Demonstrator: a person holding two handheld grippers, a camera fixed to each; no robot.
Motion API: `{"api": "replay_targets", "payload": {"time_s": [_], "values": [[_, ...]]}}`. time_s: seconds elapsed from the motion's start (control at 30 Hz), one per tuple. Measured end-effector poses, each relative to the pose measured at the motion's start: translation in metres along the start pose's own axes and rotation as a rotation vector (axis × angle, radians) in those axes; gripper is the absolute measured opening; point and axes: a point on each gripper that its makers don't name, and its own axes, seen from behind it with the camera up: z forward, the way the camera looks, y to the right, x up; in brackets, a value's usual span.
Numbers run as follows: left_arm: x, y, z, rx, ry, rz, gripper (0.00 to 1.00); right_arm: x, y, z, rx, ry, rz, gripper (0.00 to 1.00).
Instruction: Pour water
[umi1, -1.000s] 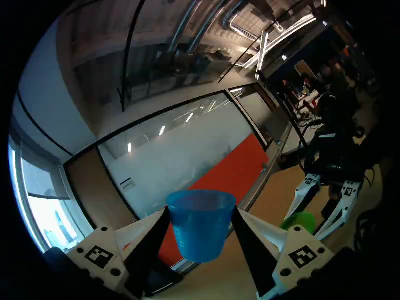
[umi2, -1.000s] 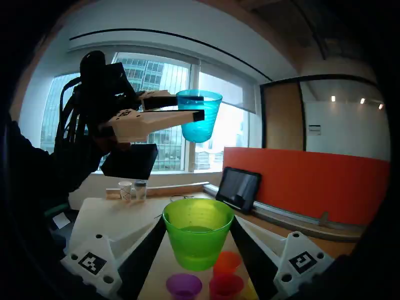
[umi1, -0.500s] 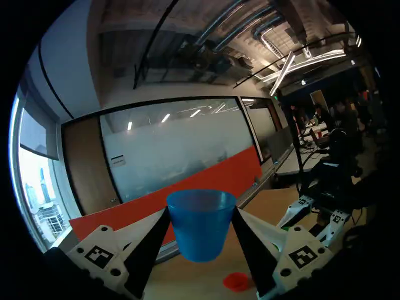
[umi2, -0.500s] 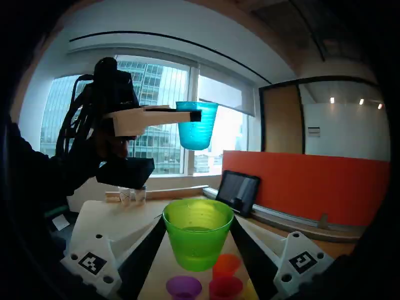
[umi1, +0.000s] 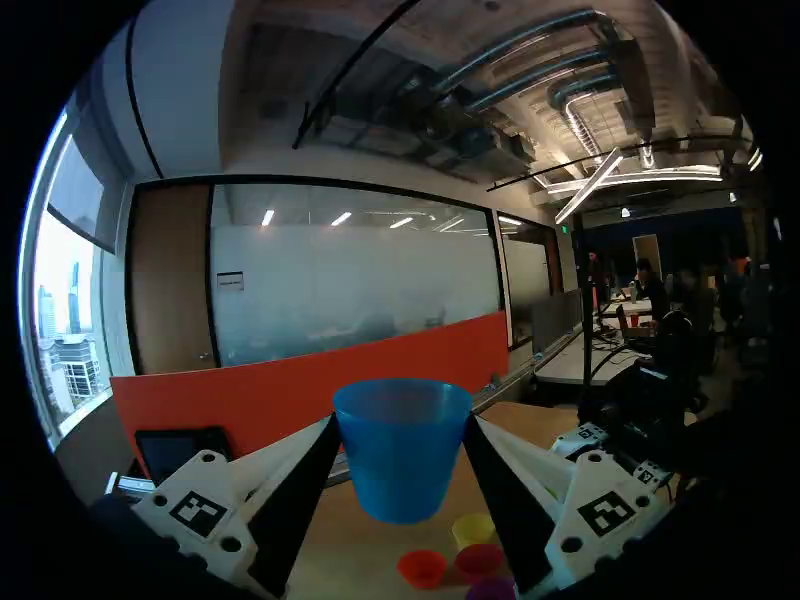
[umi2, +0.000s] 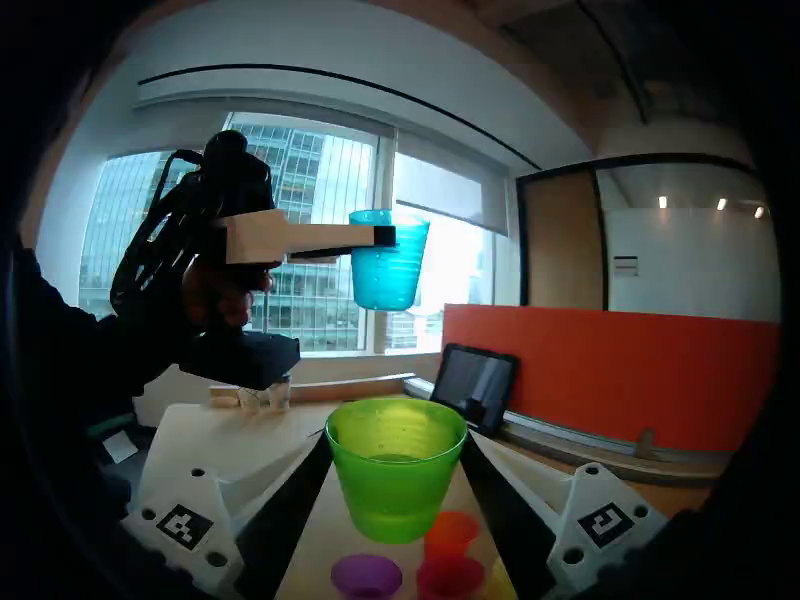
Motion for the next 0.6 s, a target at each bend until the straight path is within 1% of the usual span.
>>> {"api": "replay_targets", "payload": {"time_s": [0.1,0.3,0.6], "values": [[0.000,-0.001,0.001,-0.002,0.002,-0.016,0.85,-0.001,0.000,0.000,0.001,0.001,0.003,0.91],[-0.005,-0.003,0.000,-0.003,-0.003,-0.023,0.86,-0.001,-0.001,0.001,-0.001,-0.001,0.004,0.91],[-0.026,-0.009,-0.007,0.005,-0.039,-0.032,0.86,-0.005,0.003,-0.001,-0.014,-0.021,0.011,0.91]]}}
